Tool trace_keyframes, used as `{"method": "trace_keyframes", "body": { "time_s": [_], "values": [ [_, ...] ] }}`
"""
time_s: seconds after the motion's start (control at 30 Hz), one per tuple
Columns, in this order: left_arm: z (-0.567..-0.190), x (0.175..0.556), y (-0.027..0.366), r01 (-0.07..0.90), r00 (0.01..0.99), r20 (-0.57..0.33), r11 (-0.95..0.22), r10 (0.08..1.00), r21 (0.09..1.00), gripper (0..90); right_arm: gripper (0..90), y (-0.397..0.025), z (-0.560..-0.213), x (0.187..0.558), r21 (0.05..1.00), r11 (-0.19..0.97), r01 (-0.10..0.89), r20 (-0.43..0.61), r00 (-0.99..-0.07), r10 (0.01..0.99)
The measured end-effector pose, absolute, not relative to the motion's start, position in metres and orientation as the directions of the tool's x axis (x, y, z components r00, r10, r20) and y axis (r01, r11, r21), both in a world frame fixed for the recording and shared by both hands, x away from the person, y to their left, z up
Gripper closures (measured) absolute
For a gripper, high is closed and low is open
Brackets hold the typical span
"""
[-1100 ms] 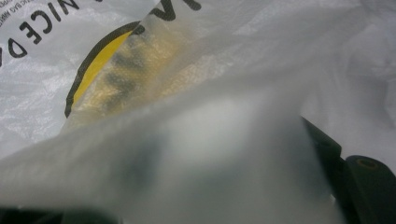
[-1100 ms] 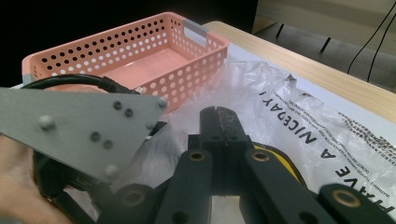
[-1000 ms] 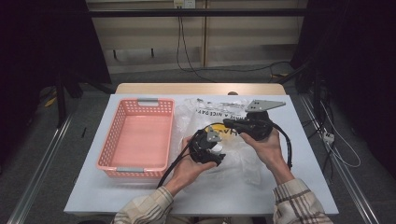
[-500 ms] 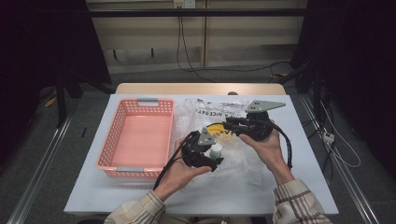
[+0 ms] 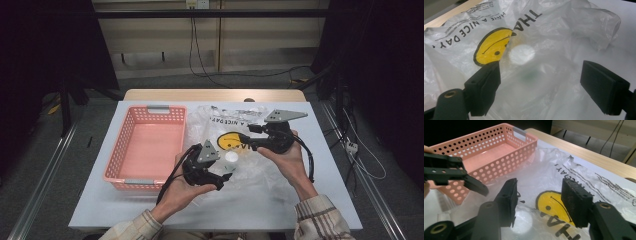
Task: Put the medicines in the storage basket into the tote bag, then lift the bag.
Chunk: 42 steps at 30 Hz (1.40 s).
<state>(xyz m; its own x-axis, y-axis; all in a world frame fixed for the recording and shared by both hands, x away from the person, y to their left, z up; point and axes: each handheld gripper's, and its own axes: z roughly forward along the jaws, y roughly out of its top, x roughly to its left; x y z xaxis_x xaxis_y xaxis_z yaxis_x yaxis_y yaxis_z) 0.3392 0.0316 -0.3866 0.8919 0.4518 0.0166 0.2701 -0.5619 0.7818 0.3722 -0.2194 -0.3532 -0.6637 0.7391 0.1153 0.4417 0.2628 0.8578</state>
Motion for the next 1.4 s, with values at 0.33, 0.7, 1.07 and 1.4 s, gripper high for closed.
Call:
{"method": "trace_keyframes", "body": {
  "time_s": [0.33,0.7,1.07,1.4],
  "values": [
    [-0.380,0.330,0.048,0.263,0.882,0.028,-0.542,0.470,0.798,12.5,38.2,-0.231,-0.353,0.365,0.854,0.252,0.456,0.112,-0.633,0.766],
    [-0.382,0.324,0.069,0.280,0.863,0.027,-0.523,0.504,0.805,12.2,34.1,-0.244,-0.358,0.352,0.848,0.254,0.465,0.105,-0.617,0.780],
    [-0.385,0.310,0.083,0.295,0.833,0.021,-0.476,0.553,0.828,12.9,32.2,-0.260,-0.368,0.327,0.837,0.255,0.484,0.102,-0.597,0.796],
    [-0.386,0.301,0.095,0.312,0.830,0.012,-0.481,0.558,0.819,17.8,30.0,-0.278,-0.380,0.304,0.825,0.240,0.511,0.109,-0.561,0.821]
  ]
}}
